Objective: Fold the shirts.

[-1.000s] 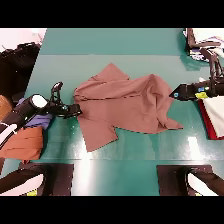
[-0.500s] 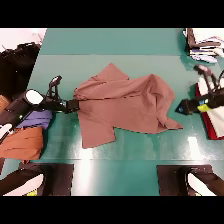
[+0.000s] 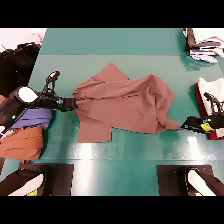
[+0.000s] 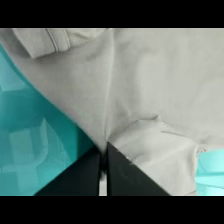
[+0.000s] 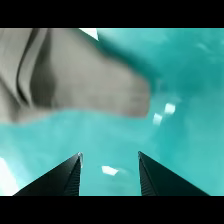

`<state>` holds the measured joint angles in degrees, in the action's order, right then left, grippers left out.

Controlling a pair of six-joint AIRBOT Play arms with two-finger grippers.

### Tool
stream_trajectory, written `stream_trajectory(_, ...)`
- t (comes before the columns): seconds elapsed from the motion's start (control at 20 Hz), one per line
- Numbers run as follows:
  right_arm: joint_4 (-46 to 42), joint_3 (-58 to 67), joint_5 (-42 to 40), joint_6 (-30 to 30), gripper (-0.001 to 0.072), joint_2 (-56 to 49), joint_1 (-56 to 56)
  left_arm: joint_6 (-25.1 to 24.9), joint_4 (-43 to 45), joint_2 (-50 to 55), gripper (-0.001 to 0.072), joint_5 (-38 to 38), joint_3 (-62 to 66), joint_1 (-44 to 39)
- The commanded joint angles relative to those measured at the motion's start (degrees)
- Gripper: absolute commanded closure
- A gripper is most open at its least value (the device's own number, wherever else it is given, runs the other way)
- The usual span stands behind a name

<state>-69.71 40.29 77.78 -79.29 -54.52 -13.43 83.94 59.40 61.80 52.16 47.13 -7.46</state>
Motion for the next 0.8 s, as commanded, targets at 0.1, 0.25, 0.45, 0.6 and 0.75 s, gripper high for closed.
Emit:
stream_trajectory(0.1, 8.7, -1.6, -3.7, 2.3, 0.0300, -8.2, -8.1, -0.4, 0.2, -0.1, 0.0679, 0.7, 0.1, 0.0)
stream_trajectory(0.25, 8.7, -1.5, -5.2, 2.3, 0.0301, -12.0, -8.1, -0.4, 0.2, -0.1, 0.0680, 0.6, 0.1, 0.0)
stream_trajectory(0.45, 8.7, -1.4, -5.4, 2.5, 0.0459, -13.6, -6.8, -0.4, 0.2, -0.2, 0.0680, 0.9, 0.1, 0.0)
stream_trajectory(0.6, 8.7, -1.1, -5.1, 4.8, 0.0698, -11.5, -3.3, -0.3, 0.2, -1.0, 0.0680, 3.2, 0.1, 0.0)
stream_trajectory(0.75, 8.7, 3.7, -2.0, 4.8, 0.0698, -6.1, -0.3, 0.3, 2.2, -7.9, 0.0681, 4.0, 2.8, 0.0)
